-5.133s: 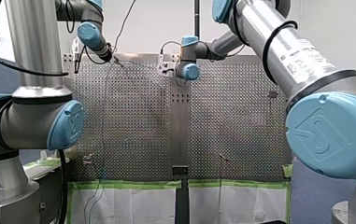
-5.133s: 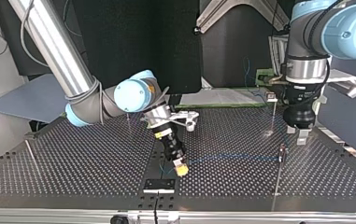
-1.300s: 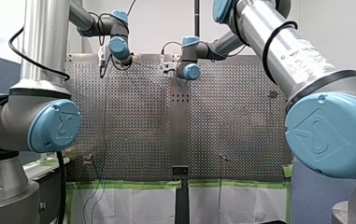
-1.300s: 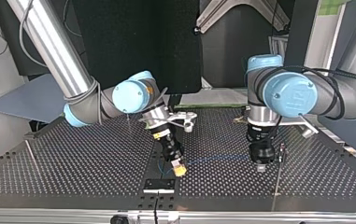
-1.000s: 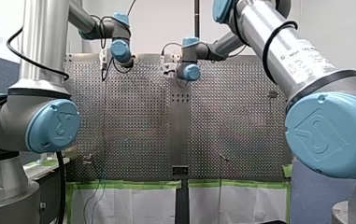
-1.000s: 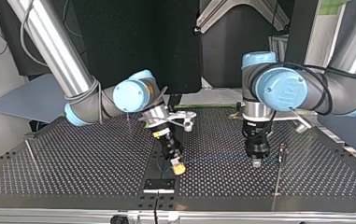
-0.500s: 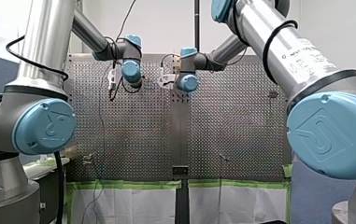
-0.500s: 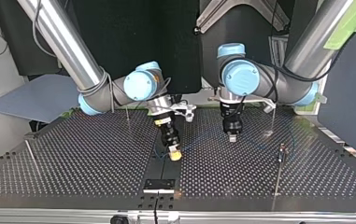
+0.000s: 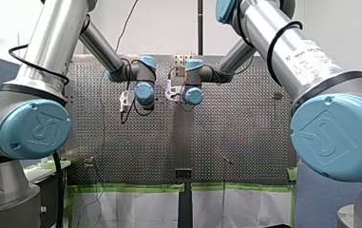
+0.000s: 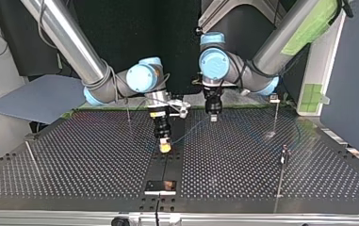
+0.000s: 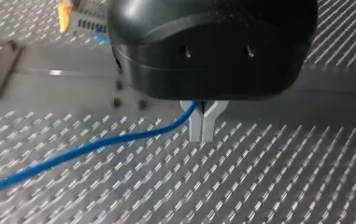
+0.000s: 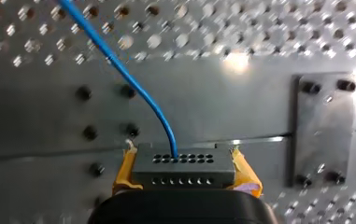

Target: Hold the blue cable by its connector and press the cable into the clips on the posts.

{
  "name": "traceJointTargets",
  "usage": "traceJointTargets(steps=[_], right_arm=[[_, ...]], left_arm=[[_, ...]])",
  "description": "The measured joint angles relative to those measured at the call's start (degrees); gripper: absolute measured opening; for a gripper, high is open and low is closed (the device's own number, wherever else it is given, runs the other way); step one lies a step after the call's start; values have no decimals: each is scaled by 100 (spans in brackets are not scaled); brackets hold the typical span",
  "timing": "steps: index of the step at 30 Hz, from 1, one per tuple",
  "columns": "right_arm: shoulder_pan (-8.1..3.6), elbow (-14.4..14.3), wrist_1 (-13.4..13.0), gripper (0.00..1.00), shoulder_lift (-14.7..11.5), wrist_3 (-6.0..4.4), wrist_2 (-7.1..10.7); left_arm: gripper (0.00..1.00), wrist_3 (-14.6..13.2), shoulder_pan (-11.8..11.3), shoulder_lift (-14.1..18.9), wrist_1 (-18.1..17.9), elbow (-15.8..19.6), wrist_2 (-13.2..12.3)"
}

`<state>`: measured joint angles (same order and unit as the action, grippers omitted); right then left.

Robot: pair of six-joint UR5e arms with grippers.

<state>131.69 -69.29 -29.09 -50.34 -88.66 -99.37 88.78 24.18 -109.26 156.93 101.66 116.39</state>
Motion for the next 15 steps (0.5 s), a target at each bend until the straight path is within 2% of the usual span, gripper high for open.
traceJointTargets(steps=[2,5,7,11,15], right_arm=[[-5,-92,-92,0,0,23,-91],[-33,-252,-251,0,6,3,-251],[-58,-363,-363,0,18,-27,-342],[-86,-551,-552,0,131,-85,-414],[-114,-745,-744,0,308,-208,-487]], left_arm=[[0,-4,111,-112,-114,24,6],[0,-18,272,-272,-275,39,21],[0,-18,362,-363,-362,42,47],[0,-13,528,-547,-547,42,169],[0,-13,587,-722,-721,53,262]])
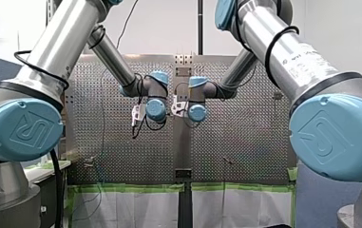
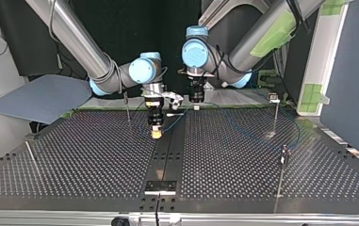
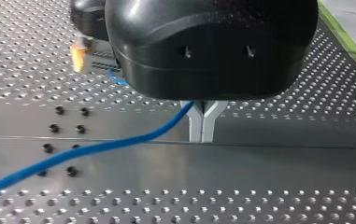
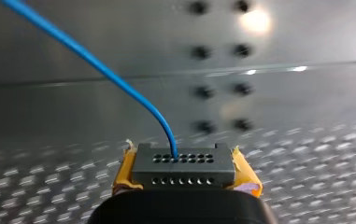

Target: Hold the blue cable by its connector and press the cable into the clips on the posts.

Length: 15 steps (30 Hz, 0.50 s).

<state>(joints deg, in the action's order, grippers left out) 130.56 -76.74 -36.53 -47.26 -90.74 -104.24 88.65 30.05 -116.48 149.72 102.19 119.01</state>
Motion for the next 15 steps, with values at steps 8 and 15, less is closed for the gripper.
traceJointTargets(steps=[8,15], right_arm=[[-12,-373,-373,0,337,-189,-25],[-15,-725,-726,0,394,-308,-16]], left_arm=[[0,-153,-5,-412,-415,237,356],[0,-339,-31,-720,-785,488,446]])
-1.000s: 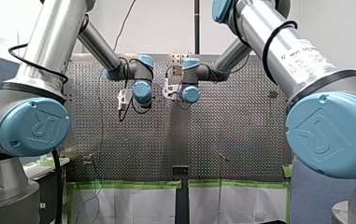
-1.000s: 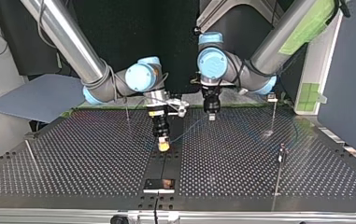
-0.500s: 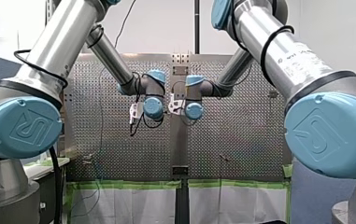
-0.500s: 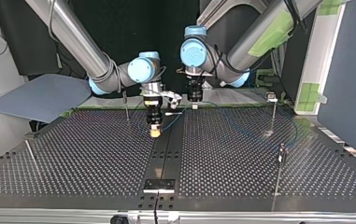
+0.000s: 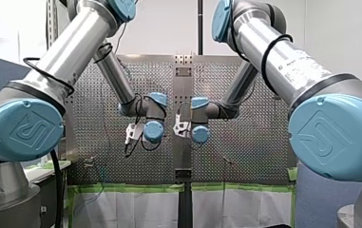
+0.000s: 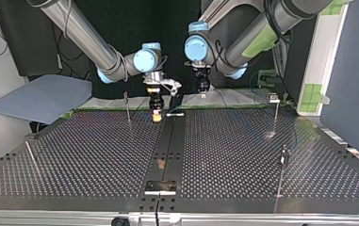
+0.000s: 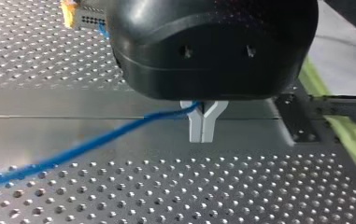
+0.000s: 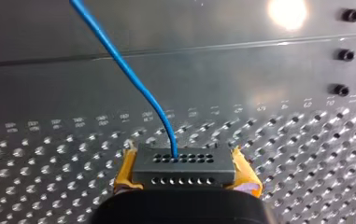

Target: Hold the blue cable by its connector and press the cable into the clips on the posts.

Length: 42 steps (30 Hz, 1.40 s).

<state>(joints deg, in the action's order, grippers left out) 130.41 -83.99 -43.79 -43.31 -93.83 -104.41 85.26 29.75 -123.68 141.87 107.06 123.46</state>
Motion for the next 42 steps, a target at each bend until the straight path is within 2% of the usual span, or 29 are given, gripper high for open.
traceJointTargets(steps=[8,15,21,26,32,37,42], right_arm=[[68,-427,-428,0,13,-151,29],[53,-795,-795,0,25,-258,-206],[5,-1094,-1094,0,32,-230,-427],[-19,-1320,-1320,0,122,-271,-440],[-82,-1583,-1582,0,360,-390,-334],[-216,-1808,-1808,0,584,-464,-153],[-398,-2058,-2059,0,833,-473,88]], left_arm=[[0,-106,17,-50,-421,208,5],[0,-146,19,-53,-733,318,48],[0,-241,-10,-52,-1004,444,48],[0,-377,11,-123,-1230,462,19],[0,-547,73,-409,-1540,408,-131],[0,-594,132,-643,-1778,220,-155],[0,-675,198,-879,-2014,79,-137]])
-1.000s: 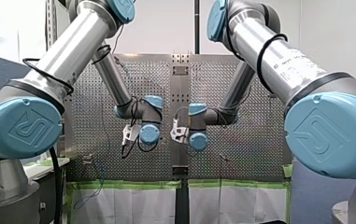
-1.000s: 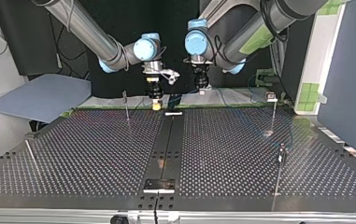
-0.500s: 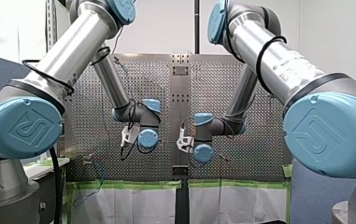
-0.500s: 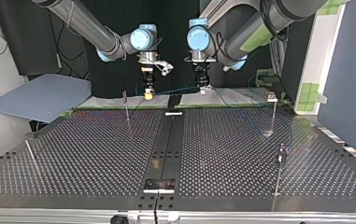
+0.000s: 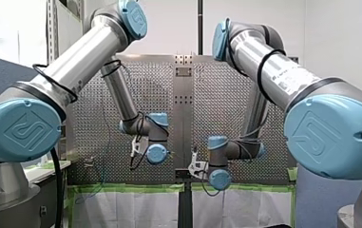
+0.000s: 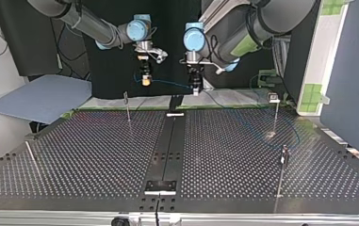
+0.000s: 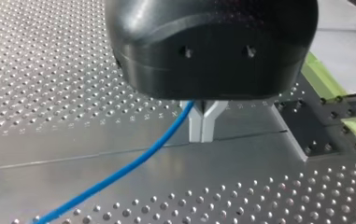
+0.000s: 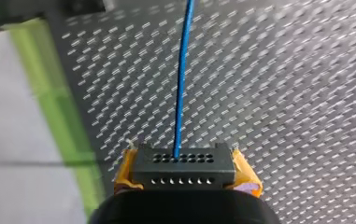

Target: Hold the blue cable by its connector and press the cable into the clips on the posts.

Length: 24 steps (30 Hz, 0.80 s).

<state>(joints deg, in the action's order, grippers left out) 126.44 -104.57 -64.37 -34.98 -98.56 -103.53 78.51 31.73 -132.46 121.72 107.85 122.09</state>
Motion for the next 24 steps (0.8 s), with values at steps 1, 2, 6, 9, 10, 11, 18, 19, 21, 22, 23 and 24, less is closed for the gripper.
traceJointTargets(steps=[1,2,6,9,10,11,18,19,21,22,23,24], right_arm=[[-35,-39,-39,0,39,13,40],[-74,-79,-78,0,79,34,79],[-255,-265,-264,0,265,181,265],[-379,-389,-390,0,390,256,390],[-421,-432,-431,0,432,267,432],[-462,-472,-472,0,473,275,472],[-780,-790,-789,0,632,337,790],[-819,-830,-828,0,622,354,828],[-912,-923,-923,0,569,383,923],[-952,-963,-962,0,537,389,963],[-994,-1004,-1003,0,502,392,1004],[-1048,-1059,-1058,0,453,394,1058]], left_arm=[[0,-26,9,-36,-34,-13,3],[0,-63,20,-84,-81,-25,6],[0,-149,57,-251,-249,-45,8],[0,-189,105,-381,-380,-95,4],[0,-206,124,-420,-418,-122,6],[0,-235,153,-473,-472,-166,11],[0,-309,390,-800,-787,-478,186],[0,-323,435,-848,-806,-526,218],[0,-367,537,-952,-798,-629,292],[0,-389,577,-993,-780,-670,323],[0,-420,627,-1044,-748,-722,365],[0,-443,663,-1079,-720,-757,396]])
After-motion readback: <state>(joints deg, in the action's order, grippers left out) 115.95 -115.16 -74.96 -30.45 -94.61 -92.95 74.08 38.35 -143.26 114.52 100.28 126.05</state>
